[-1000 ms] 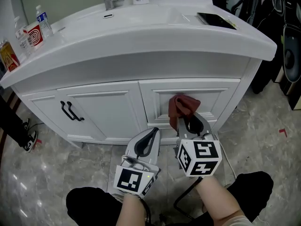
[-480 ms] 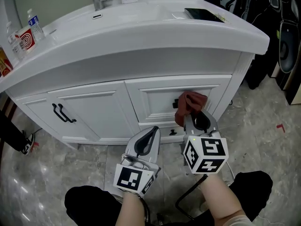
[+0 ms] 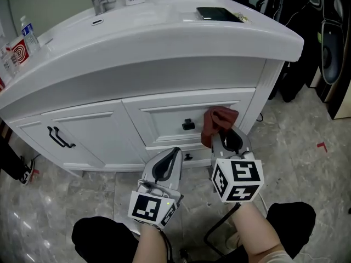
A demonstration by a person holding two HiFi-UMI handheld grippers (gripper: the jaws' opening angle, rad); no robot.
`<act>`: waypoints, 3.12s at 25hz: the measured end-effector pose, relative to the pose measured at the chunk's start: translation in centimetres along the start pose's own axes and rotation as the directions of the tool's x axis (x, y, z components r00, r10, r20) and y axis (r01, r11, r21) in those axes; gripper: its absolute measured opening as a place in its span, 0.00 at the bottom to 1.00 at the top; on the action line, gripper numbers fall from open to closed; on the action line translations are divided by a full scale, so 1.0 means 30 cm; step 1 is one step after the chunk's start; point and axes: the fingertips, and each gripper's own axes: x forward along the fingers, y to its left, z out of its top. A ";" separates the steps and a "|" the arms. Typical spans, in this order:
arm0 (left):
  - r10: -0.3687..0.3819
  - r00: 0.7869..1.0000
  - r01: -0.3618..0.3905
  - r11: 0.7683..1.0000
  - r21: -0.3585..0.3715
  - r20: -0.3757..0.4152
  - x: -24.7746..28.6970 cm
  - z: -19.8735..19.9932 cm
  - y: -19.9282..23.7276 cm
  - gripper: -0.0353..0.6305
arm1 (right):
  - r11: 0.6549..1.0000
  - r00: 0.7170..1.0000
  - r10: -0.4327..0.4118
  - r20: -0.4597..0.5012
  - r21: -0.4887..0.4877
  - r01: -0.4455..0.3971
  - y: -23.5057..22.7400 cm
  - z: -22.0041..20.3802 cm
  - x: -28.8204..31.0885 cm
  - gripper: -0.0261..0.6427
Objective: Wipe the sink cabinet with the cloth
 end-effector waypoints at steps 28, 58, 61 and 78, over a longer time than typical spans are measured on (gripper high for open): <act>0.161 0.987 -0.159 0.984 0.084 -0.007 -0.194 0.014 0.172 0.05 | 0.971 0.972 0.235 -0.026 0.035 -0.235 0.364 -0.091 -0.034 0.18; 0.154 0.988 -0.155 0.988 -0.019 -0.027 -0.173 -0.081 0.251 0.05 | 0.963 0.963 0.246 -0.111 0.142 -0.230 0.380 -0.245 0.109 0.17; 0.130 0.991 -0.131 0.991 -0.010 -0.041 -0.141 -0.099 0.214 0.05 | 0.967 0.968 0.226 -0.112 0.146 -0.209 0.325 -0.242 0.095 0.18; 0.080 0.996 -0.081 0.997 -0.015 -0.043 0.021 -0.132 0.050 0.05 | 0.988 0.989 0.079 -0.126 0.143 -0.061 -0.042 -0.213 0.005 0.17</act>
